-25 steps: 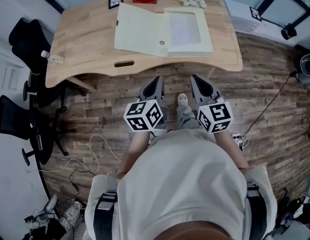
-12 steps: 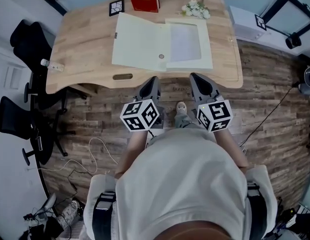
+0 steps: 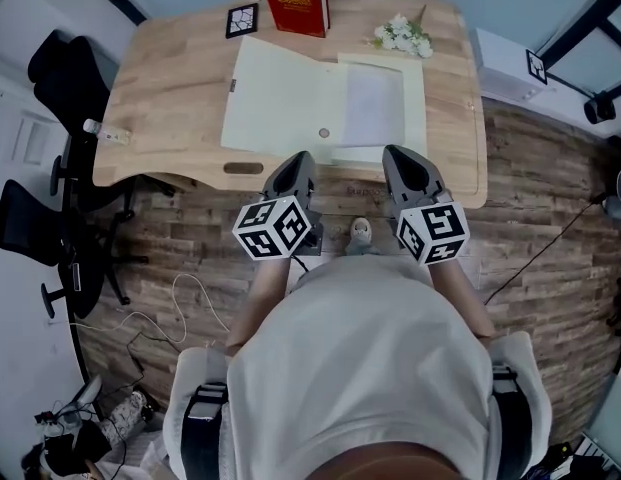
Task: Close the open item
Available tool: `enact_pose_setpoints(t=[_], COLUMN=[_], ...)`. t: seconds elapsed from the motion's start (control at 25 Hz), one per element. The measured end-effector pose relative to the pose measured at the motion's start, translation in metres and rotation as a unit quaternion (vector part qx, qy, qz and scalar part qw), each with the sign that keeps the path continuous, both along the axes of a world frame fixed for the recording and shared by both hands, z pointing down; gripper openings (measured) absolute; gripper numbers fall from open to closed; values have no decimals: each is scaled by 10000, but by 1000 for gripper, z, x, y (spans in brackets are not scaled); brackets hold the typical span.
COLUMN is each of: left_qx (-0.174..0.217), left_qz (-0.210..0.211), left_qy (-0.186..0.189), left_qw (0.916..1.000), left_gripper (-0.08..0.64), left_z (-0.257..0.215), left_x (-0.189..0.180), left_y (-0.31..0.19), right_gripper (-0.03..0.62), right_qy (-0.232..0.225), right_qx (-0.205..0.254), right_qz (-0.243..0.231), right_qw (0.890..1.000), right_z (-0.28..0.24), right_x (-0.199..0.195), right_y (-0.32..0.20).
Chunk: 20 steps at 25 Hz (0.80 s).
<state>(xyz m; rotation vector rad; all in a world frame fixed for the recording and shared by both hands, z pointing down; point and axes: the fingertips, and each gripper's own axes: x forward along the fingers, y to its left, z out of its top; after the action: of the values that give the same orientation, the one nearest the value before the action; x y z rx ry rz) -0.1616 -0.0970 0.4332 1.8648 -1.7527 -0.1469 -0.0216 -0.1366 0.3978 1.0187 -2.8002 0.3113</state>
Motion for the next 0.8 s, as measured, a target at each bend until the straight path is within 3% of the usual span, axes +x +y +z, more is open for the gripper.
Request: enact_pose_setpoints(t=[0.8], left_qx=[18], left_qz=[-653], left_qy=[-37], left_qw=[9979], left_gripper=[18], left_z=[13], left_x=[-24], left_y=[-69], right_gripper=[18], right_qy=[-27], right_qx=[29], right_qz=[-422], right_qw=[9991], right_z=[15], right_x=[-3], right_y=[-85])
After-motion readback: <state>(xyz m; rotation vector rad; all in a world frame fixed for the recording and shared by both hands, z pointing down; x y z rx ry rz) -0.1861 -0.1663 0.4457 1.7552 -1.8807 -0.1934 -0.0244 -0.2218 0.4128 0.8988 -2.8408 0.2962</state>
